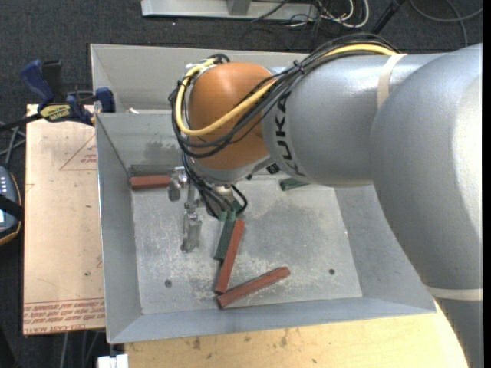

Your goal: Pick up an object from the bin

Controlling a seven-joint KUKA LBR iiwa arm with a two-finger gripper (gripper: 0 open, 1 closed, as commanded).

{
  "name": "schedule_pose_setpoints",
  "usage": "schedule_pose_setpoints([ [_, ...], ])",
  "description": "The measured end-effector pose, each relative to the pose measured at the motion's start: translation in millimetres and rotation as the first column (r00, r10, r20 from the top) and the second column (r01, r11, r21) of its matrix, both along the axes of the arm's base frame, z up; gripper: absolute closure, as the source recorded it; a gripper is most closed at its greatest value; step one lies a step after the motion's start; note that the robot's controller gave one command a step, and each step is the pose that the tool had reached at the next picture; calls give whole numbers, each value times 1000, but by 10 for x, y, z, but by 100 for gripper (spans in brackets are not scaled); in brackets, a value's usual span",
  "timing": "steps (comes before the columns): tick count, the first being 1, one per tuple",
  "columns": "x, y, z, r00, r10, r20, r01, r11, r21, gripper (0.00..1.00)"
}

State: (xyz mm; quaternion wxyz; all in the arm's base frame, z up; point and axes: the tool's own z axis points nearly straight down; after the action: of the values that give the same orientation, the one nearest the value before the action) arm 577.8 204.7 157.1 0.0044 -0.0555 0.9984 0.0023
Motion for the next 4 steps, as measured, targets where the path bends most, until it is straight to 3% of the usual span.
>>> schedule_pose_setpoints([
  [1, 19, -191, -327, 969, 247, -8, -247, 969, -5, 0],
  [2, 144, -418, -513, 973, 230, -7, -230, 973, -3, 0],
  [3, 38, -567, -537, 901, 433, -8, -433, 901, -5, 0],
  [4, -336, -731, -666, 803, 596, -5, -596, 803, -5, 0],
])
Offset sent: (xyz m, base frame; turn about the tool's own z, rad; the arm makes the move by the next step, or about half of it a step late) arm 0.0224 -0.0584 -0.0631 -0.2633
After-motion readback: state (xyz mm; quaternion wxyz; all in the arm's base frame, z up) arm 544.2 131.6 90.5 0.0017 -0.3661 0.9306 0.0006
